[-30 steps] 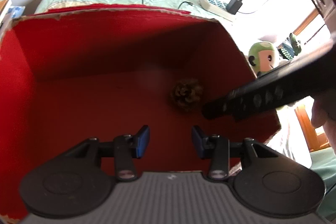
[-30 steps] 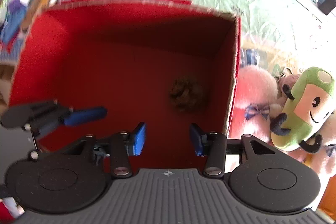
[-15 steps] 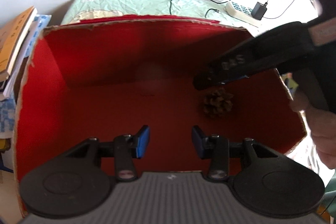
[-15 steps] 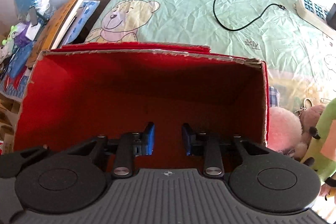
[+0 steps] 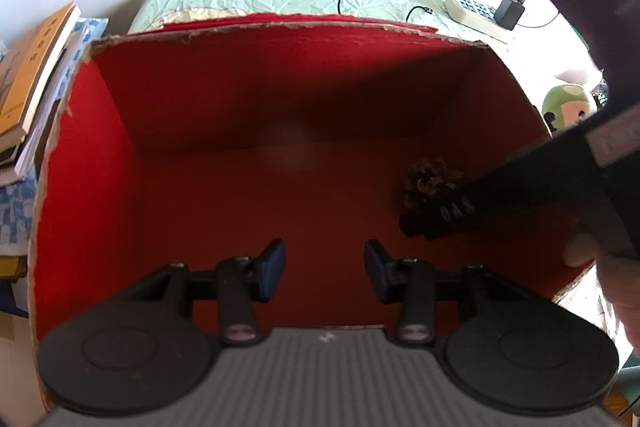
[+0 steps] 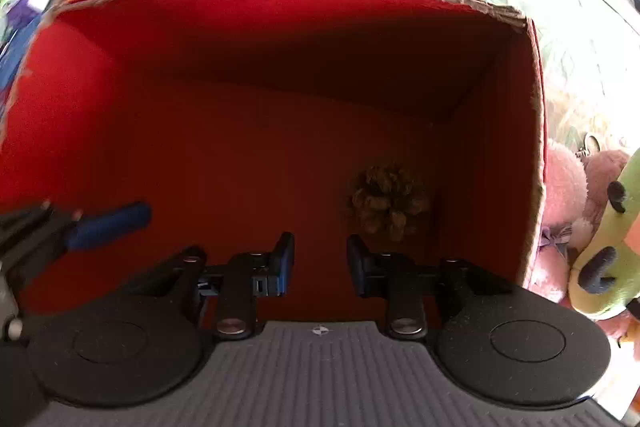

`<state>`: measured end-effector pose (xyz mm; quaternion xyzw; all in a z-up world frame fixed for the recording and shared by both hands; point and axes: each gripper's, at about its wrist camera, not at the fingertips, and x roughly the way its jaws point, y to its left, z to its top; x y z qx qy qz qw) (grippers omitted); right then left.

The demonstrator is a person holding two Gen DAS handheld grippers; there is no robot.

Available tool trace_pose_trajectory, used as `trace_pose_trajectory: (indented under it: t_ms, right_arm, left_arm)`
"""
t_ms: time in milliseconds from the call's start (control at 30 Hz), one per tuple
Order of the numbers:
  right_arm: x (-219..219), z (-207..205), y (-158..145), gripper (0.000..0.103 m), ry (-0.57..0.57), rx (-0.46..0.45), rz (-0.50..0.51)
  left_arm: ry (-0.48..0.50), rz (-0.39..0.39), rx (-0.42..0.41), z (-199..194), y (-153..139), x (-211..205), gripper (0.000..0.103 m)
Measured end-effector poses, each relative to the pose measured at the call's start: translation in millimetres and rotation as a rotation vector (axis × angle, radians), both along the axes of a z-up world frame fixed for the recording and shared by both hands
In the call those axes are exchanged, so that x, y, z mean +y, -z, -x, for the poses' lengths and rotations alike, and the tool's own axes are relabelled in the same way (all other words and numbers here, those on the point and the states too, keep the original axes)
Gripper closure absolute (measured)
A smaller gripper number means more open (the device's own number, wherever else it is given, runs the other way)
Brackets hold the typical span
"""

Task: Organize objects
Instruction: 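Open the right gripper to drop the pinecone inside the box, then withdraw the right gripper from the box toward the tape roll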

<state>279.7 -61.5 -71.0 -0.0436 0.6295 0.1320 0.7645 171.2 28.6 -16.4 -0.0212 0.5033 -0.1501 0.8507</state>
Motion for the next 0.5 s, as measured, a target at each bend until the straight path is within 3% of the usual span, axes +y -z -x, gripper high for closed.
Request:
trace_pose_trajectory:
  t_ms: [167, 500]
  right_arm:
    - [5.7, -4.2, -4.8, 0.073, 0.007, -0.182, 0.041]
    - [-10.5, 16.1, -30.5, 0.072, 0.049, -0.364, -0.055]
  left_arm:
    - [0.0, 0.002, 0.026, -2.7, 2.3, -0.2, 0.058]
    - [0.0, -0.069, -0.009, -2.1, -4.4, -7.6, 0.058]
